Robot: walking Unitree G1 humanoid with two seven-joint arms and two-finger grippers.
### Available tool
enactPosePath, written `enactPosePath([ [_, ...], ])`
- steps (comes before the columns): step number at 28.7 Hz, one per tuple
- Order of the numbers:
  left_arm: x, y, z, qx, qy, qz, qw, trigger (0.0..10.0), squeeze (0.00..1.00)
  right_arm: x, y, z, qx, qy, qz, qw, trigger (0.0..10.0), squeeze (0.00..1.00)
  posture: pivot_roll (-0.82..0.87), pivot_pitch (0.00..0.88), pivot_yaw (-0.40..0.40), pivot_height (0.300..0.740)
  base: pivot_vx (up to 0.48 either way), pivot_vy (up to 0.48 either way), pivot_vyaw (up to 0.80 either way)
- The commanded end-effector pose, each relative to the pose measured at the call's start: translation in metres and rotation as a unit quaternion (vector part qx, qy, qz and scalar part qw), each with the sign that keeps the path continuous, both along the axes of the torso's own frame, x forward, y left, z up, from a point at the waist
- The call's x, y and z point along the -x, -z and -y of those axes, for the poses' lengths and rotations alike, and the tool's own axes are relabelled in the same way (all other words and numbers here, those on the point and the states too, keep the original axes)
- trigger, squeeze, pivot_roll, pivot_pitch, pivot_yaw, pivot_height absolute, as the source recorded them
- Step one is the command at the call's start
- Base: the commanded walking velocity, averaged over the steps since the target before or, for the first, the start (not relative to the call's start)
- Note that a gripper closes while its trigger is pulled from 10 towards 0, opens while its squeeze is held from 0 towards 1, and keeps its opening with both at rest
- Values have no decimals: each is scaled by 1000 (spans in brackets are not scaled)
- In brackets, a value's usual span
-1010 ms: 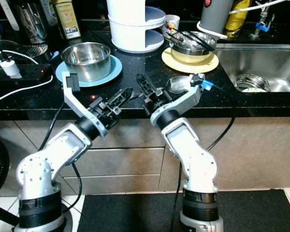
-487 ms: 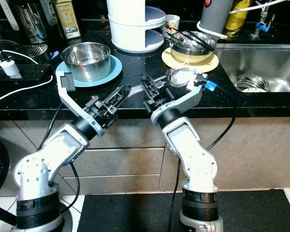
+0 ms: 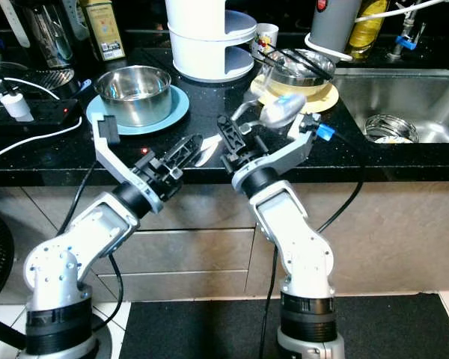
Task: Kitchen organization
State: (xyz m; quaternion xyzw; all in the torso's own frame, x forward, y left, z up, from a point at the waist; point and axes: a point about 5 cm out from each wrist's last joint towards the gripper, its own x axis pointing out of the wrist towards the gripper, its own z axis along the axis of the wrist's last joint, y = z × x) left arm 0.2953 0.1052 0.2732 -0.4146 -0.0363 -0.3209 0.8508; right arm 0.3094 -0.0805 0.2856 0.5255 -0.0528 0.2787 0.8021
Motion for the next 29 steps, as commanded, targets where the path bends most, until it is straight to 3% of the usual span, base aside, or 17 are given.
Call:
enactPosePath([
  [1,-1,7,-2,-19,-9,-15,1000,10000,1000,0,1,-6,-16,-1,-5,1000,0,0,-92,146,-18,740,0,0,0],
  [2,-1,8,-3,-21,-12,-16,1000,10000,1000,-1,1,-4,-12,5,-5,1000,0,0,-92,146,-18,740,0,0,0],
  [3,-1,8,-4,-22,-13,-17,1000,10000,886,-2,2,-1,-3,12,-3,1000,0,0,-91,151,-18,740,0,0,0],
  [4,-1,8,-4,-22,-13,-17,1000,10000,886,-2,2,-1,-3,12,-3,1000,0,0,-91,151,-18,740,0,0,0],
  [5,-1,8,-5,-23,-12,-13,1000,10000,0,-3,2,1,11,20,0,1000,0,0,-92,151,-17,740,0,0,0],
  [11,0,6,-9,-40,-18,-1,999,10000,0,-7,3,12,61,55,18,996,0,0,-90,156,-16,740,0,0,0],
  [14,-1,10,-11,-73,-33,0,997,10000,0,-9,3,18,88,74,27,993,0,0,-92,158,-16,740,0,0,0],
  [19,-3,10,-14,-98,-53,-3,994,10000,0,-10,3,20,100,80,32,991,0,0,-92,158,-17,740,0,0,0],
  [24,-4,11,-15,-125,-65,1,990,10000,0,-18,8,20,143,92,35,985,0,0,-90,161,-15,740,0,0,0],
  [25,-5,10,-15,-156,-84,11,984,10000,0,-26,7,22,183,103,50,976,0,0,-90,161,-15,740,0,0,0],
  [26,-7,8,-16,-211,-116,36,970,10000,0,-38,0,24,255,123,84,955,0,0,-87,165,-16,740,0,0,0],
  [28,-9,2,-15,-265,-145,76,950,10000,0,-51,-18,23,340,138,144,919,0,0,-86,168,-17,740,0,0,0],
  [29,-9,-1,-14,-284,-154,92,942,10000,0,-56,-26,23,379,143,173,898,2863,0,-84,170,-20,740,0,0,0],
])
